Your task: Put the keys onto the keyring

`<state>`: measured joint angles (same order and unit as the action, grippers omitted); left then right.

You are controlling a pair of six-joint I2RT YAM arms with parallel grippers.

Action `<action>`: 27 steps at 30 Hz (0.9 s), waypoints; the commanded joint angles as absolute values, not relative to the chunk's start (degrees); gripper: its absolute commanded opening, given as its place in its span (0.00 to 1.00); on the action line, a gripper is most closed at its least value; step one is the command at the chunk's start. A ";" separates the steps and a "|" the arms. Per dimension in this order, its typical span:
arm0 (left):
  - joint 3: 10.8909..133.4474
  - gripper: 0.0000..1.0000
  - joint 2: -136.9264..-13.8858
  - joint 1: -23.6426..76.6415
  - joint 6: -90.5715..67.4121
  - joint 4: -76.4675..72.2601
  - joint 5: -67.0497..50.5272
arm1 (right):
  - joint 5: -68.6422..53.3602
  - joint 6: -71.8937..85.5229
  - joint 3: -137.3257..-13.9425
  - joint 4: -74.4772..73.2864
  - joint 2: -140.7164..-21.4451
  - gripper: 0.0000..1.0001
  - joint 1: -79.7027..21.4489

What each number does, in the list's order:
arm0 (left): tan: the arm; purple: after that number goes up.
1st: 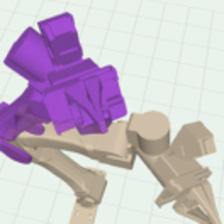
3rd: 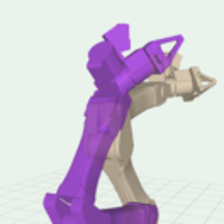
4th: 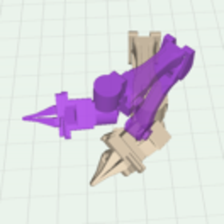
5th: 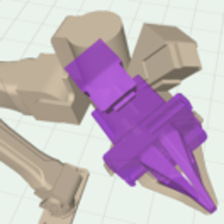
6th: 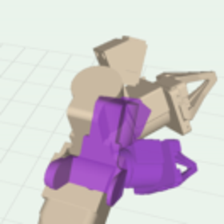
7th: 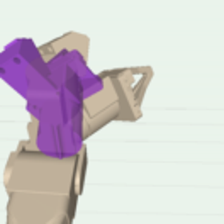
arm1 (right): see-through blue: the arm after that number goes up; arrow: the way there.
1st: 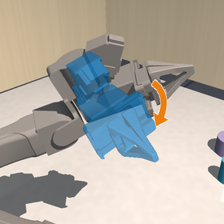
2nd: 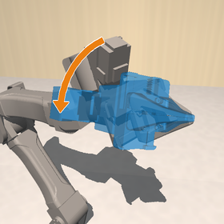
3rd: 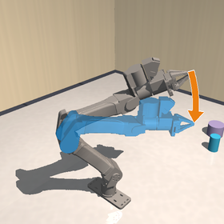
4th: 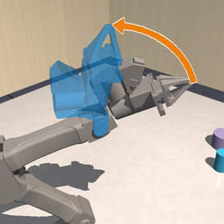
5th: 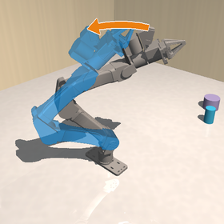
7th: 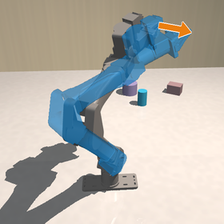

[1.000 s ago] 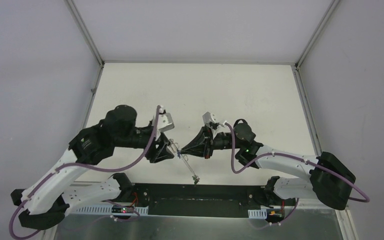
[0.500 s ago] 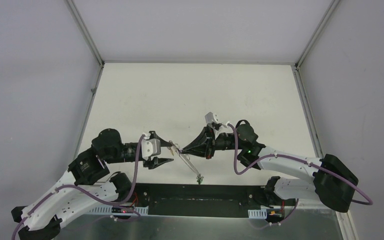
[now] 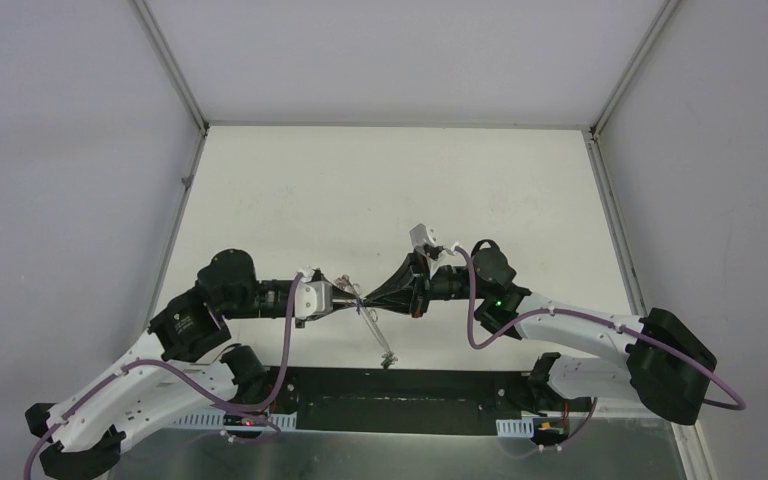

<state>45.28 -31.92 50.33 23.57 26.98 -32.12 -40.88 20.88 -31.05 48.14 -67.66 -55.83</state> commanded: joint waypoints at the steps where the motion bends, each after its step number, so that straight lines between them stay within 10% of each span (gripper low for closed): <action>1: 45.91 0.13 -31.31 50.89 24.22 27.31 -34.07 | -39.74 20.31 -31.20 51.24 -65.83 0.00 -56.16; 9: 46.82 0.20 -33.33 50.89 23.79 30.35 -34.55 | -39.88 20.36 -31.11 51.24 -65.92 0.00 -56.16; 16: 47.87 0.00 -35.39 50.88 23.54 30.50 -35.97 | -39.66 20.48 -31.14 51.24 -66.00 0.00 -56.18; 27: 47.27 0.00 -35.28 50.89 20.39 30.59 -36.12 | -39.55 20.35 -31.38 51.24 -66.04 0.00 -56.17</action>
